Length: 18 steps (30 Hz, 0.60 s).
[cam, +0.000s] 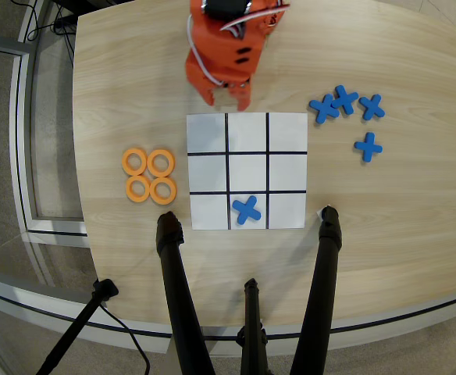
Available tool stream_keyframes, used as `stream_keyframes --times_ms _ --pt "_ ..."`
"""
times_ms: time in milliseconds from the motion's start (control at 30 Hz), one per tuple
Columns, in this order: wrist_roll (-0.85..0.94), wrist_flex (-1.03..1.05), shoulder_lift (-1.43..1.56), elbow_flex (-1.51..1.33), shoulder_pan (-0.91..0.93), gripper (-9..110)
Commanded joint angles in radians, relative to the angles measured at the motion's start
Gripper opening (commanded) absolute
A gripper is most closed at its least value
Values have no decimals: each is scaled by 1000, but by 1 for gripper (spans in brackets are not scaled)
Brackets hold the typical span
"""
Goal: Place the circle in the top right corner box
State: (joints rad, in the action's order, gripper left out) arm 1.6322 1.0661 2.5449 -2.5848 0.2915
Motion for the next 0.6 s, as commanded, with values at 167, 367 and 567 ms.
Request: stream_keyframes --times_ms 167,367,567 --pt "-23 -144 -581 434 97 18" --pt "-26 -227 -839 612 135 18" --pt "-26 -250 -976 716 150 18"
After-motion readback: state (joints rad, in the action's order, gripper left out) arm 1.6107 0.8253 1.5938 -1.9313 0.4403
